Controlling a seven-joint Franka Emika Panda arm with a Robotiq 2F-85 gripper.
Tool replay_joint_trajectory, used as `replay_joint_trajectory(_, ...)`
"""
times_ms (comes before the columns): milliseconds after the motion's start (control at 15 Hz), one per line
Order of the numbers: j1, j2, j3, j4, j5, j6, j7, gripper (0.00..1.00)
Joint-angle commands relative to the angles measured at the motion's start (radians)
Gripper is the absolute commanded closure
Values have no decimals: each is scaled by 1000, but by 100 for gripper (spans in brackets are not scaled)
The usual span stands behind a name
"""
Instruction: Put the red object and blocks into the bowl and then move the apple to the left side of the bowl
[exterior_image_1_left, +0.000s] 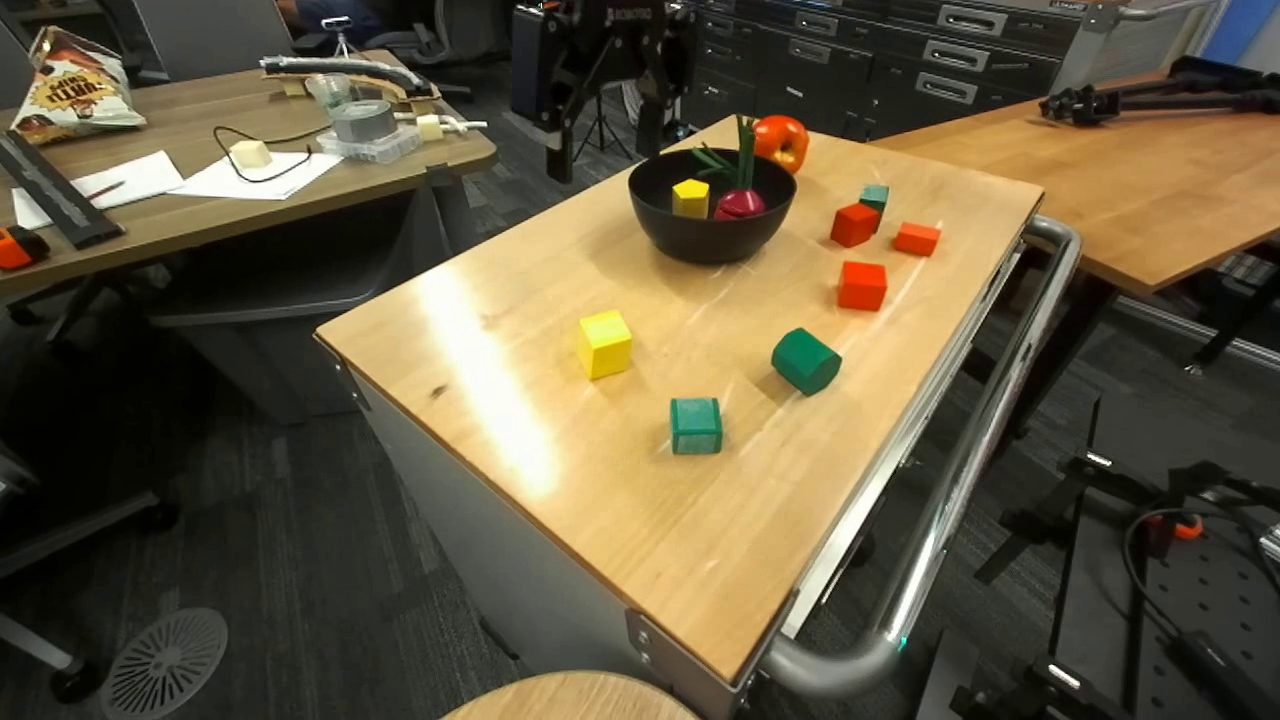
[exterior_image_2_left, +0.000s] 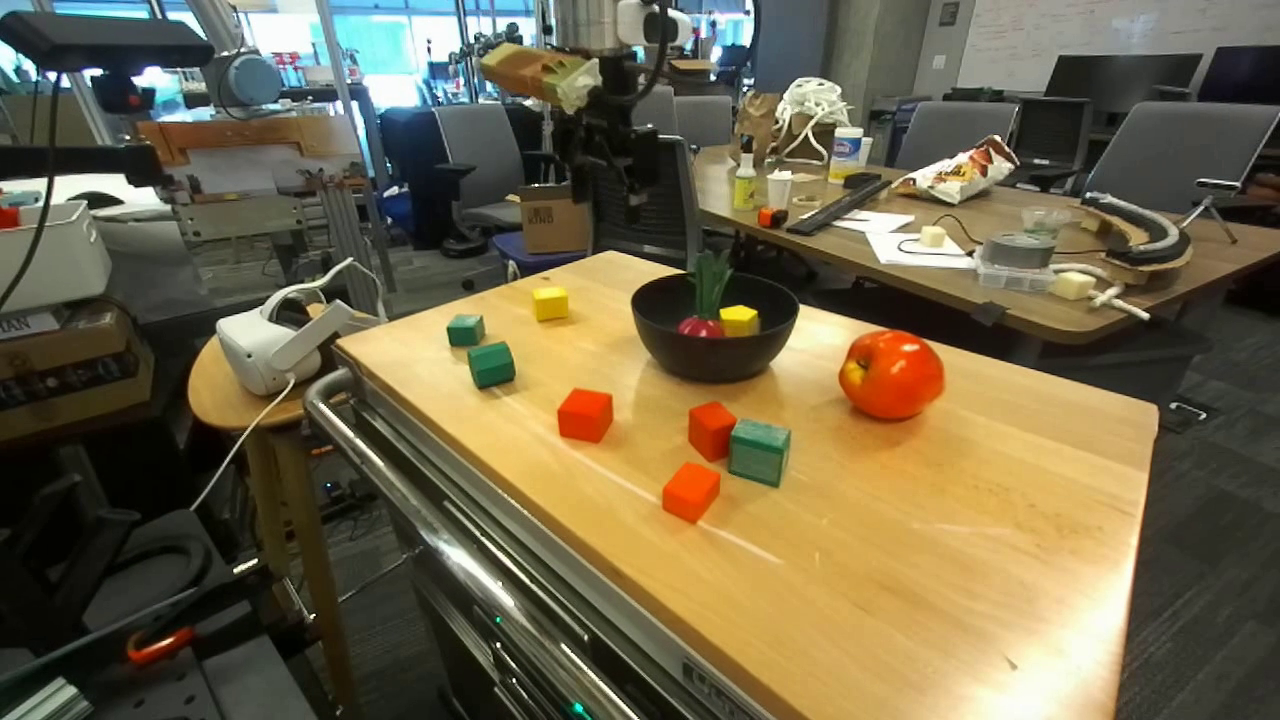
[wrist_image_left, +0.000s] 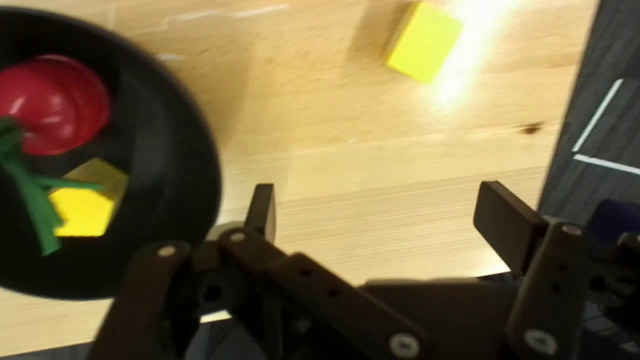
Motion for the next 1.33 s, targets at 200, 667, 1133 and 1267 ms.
replay_joint_trajectory(200, 19, 0, 33, -2, 109, -52, -39, 0)
replay_joint_trajectory(667, 57, 57, 26, -13, -10, -44, 62, 0)
replay_joint_trajectory(1133, 95, 111, 3, -19, -33, -39, 231, 0)
replay_joint_trajectory(1267, 97, 120, 4, -18, -23, -34, 255, 0)
